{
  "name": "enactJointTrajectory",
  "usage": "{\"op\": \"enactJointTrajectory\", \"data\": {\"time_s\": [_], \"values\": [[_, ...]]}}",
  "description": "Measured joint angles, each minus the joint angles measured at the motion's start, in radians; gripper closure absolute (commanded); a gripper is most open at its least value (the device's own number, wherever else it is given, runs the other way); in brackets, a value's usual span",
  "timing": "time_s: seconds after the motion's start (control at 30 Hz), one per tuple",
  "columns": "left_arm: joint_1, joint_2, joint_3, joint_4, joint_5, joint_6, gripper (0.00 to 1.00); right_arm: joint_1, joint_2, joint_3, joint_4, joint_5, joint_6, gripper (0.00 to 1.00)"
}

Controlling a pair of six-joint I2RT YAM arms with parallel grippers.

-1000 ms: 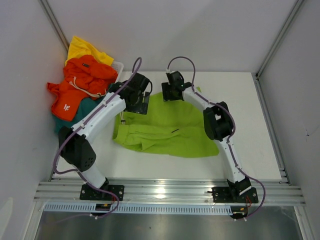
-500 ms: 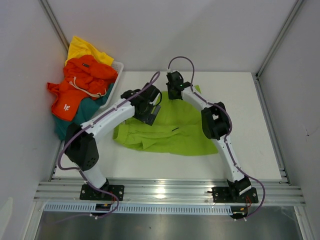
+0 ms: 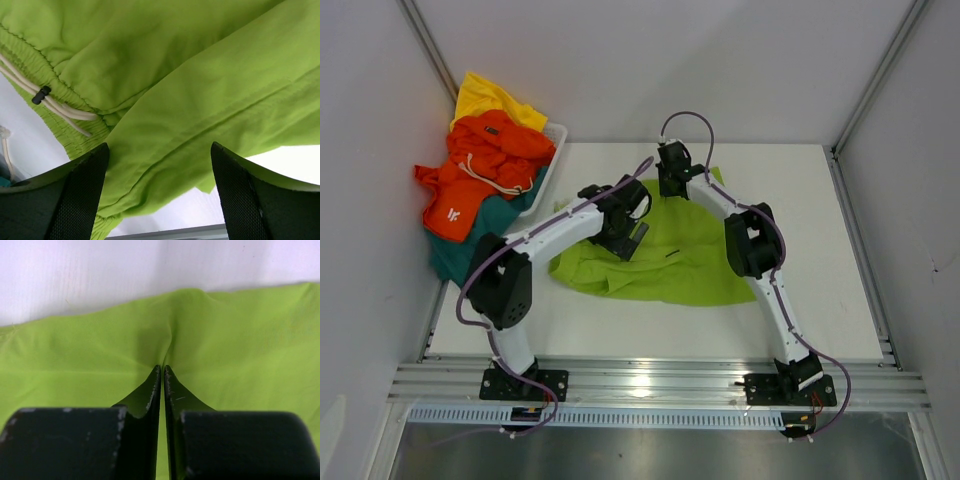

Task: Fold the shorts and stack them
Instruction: Flatten the shorts out

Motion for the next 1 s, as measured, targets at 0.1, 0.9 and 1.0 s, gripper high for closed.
{"op": "enactJointTrajectory", "data": {"time_s": [0.1, 0.9, 1.0], "values": [[0.009, 0.039, 0.003, 0.002, -0.016, 0.0, 0.15, 0.0, 0.0, -0.006, 0.014, -0.007, 0.0, 0.94], [-0.056, -0.097, -0.107, -0.002, 0.166, -0.003, 1.0, -0.035, 0.024, 0.044, -0.003, -0.039, 0.02, 1.0], [-0.123, -0.159, -0.126, -0.012, 0.17, -0.023, 1.0, -0.064, 0.038, 0.071, -0.011, -0.053, 0.036, 1.0]]}}
